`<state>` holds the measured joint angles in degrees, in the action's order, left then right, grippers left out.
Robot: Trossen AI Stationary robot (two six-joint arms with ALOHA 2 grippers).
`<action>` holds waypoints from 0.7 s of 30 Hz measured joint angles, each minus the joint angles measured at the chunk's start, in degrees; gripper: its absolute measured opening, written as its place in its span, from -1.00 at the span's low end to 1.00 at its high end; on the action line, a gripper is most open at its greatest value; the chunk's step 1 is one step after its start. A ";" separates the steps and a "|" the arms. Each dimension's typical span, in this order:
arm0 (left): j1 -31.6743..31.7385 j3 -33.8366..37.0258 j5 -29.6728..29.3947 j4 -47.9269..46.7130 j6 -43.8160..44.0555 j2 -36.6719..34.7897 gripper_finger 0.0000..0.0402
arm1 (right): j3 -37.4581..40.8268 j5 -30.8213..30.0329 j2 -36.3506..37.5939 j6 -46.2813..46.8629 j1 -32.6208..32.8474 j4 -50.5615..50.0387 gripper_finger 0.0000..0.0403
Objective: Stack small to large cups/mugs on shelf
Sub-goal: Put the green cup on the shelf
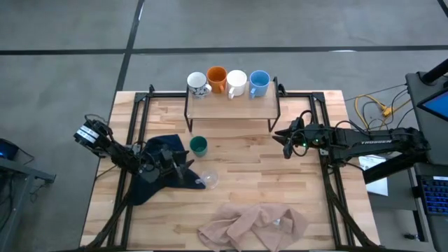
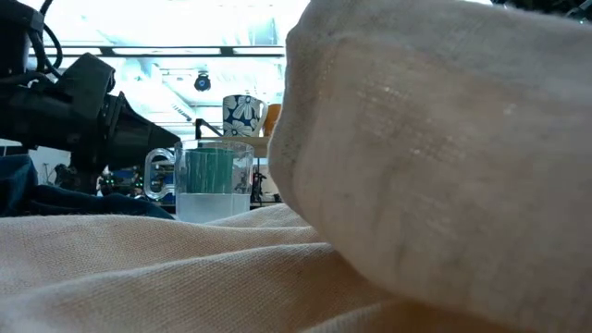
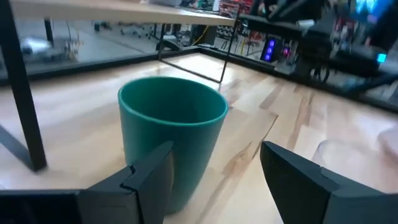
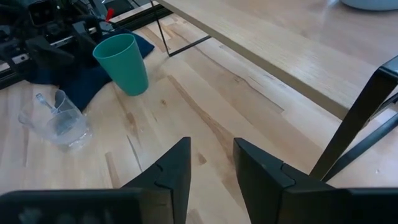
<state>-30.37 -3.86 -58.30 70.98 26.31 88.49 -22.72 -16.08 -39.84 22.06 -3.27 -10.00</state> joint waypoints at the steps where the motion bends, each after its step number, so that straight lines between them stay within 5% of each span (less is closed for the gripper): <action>1: 0.00 0.06 0.00 0.04 -2.06 -0.04 0.11 | 0.00 0.01 -0.01 0.00 0.00 0.00 -0.44; 21: 1.46 0.57 -4.31 -1.16 0.11 -0.03 0.11 | 0.00 1.51 -0.01 -0.20 0.01 0.01 -0.29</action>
<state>-28.91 -3.29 -62.61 69.83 26.42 88.46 -22.72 -14.57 -39.85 21.87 -3.26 -9.99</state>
